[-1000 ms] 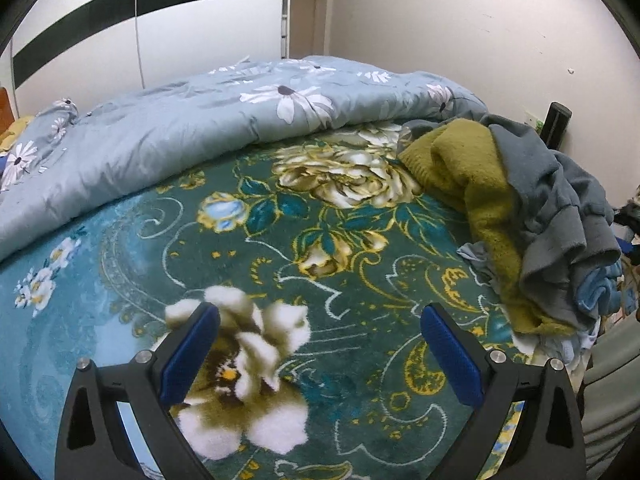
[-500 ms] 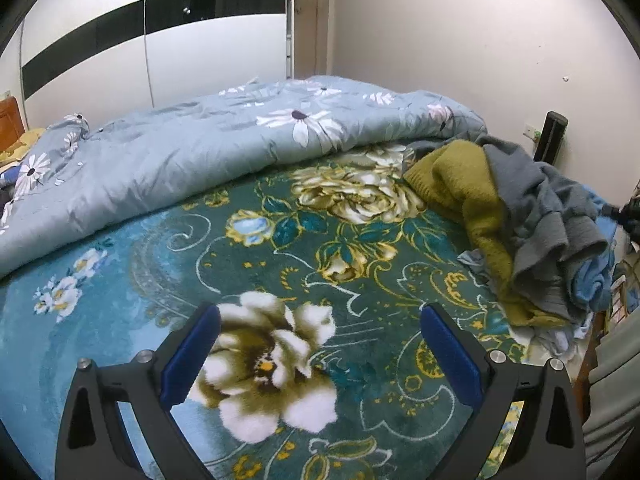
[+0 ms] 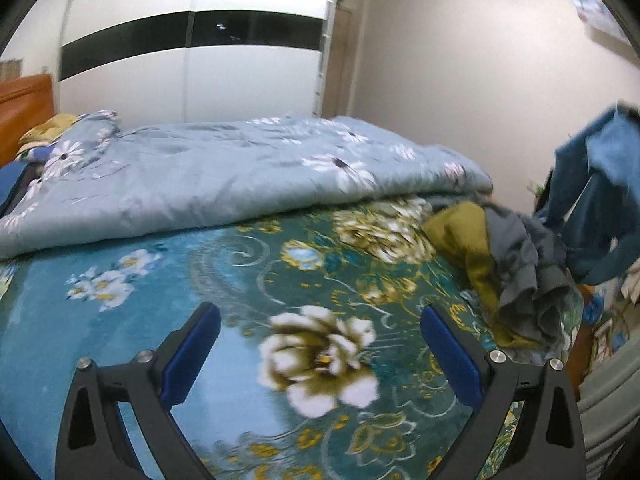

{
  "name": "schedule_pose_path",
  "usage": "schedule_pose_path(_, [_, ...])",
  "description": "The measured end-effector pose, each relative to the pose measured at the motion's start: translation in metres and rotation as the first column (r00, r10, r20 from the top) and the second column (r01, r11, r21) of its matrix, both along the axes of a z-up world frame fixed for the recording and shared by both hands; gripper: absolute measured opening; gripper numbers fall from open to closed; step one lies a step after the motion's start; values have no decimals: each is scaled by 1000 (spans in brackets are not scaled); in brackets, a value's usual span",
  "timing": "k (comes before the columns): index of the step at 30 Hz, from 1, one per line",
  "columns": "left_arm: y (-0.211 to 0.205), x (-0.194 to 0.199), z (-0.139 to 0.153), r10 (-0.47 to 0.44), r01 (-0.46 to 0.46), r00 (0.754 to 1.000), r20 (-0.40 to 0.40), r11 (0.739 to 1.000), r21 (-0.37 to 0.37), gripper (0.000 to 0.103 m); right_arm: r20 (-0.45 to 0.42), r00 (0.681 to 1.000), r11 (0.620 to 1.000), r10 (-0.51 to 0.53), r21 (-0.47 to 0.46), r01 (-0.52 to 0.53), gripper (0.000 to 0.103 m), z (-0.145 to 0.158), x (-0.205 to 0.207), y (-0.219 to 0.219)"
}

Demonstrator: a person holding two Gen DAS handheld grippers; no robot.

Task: Fold clothes
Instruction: 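Lift the sweatshirt with the right gripper and drop it onto the open blanket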

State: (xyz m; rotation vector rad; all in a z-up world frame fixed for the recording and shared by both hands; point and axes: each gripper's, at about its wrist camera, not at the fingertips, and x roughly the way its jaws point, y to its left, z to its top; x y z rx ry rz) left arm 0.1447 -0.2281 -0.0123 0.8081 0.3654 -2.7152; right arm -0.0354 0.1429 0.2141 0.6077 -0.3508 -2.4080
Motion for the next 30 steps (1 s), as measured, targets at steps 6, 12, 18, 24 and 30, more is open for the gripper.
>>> schedule_pose_path(6, [-67, 83, 14, 156, -155, 987, -49, 988, 14, 101, -134, 958, 967, 254, 26, -253, 7, 69, 79, -130])
schedule_pose_path(12, [-136, 180, 17, 371, -371, 926, -65, 929, 19, 101, -91, 861, 864, 501, -10, -504, 7, 58, 127, -252])
schedule_pose_path(18, [-175, 251, 11, 516, -514, 854, -68, 856, 46, 101, -16, 753, 752, 658, -23, -659, 7, 22, 163, -334])
schedule_pose_path(24, [-182, 264, -12, 524, -521, 851, -30, 851, 63, 101, 147, 741, 744, 656, 40, -667, 7, -65, 127, -358])
schedule_pose_path(30, [-181, 225, -47, 445, -449, 893, 66, 890, 81, 101, 459, 772, 818, 439, 150, -555, 7, -213, 42, -333])
